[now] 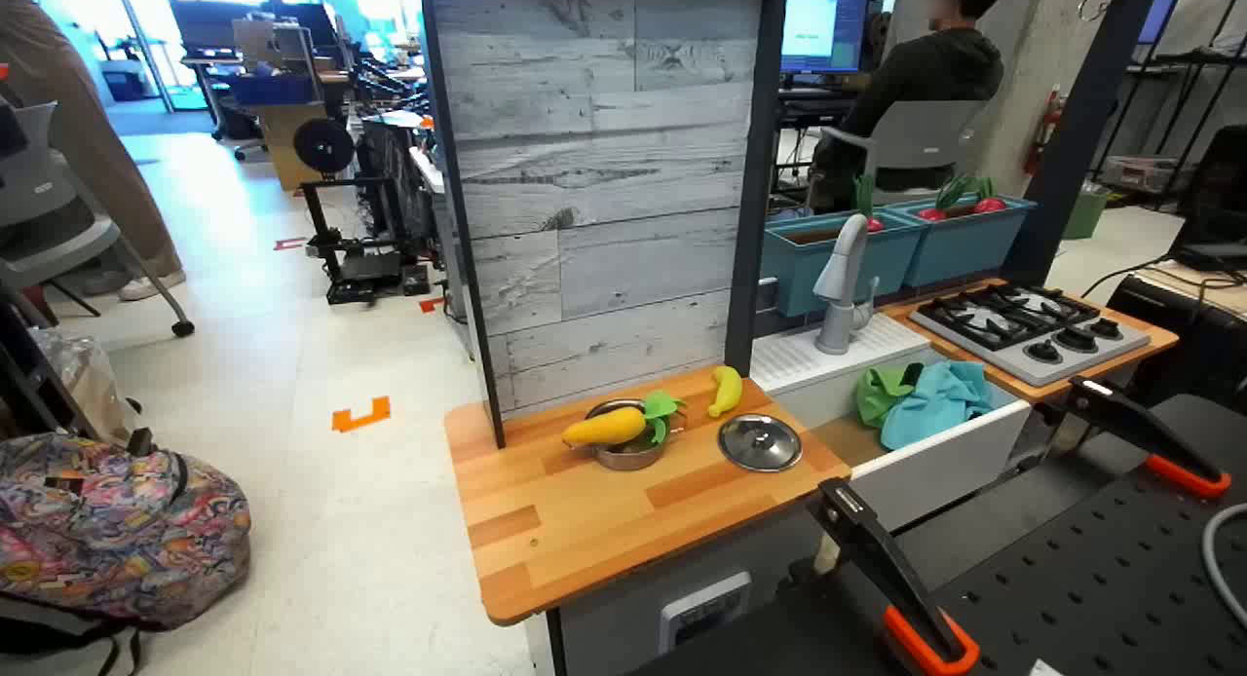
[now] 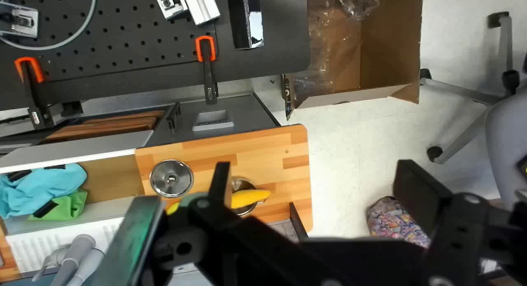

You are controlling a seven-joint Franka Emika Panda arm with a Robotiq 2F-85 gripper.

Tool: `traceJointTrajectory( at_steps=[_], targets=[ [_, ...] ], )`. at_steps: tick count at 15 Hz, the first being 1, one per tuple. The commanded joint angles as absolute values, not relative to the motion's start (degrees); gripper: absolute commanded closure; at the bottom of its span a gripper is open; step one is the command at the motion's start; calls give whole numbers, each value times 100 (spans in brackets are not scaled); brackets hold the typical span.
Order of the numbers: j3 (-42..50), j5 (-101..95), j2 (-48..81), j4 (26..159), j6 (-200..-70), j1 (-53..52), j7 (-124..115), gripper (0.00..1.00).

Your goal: Put the lid on the pot

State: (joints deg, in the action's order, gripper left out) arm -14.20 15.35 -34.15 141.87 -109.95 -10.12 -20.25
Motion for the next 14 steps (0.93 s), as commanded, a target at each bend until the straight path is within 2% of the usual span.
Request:
traceJointTrajectory(
  at_steps=[1,14],
  targets=[
    [-1430,1539,-3416,14174,-10980,-996,-2018,0],
    [-1406,1490,-3446,14226,-11070,-960,-1974,0]
  ],
)
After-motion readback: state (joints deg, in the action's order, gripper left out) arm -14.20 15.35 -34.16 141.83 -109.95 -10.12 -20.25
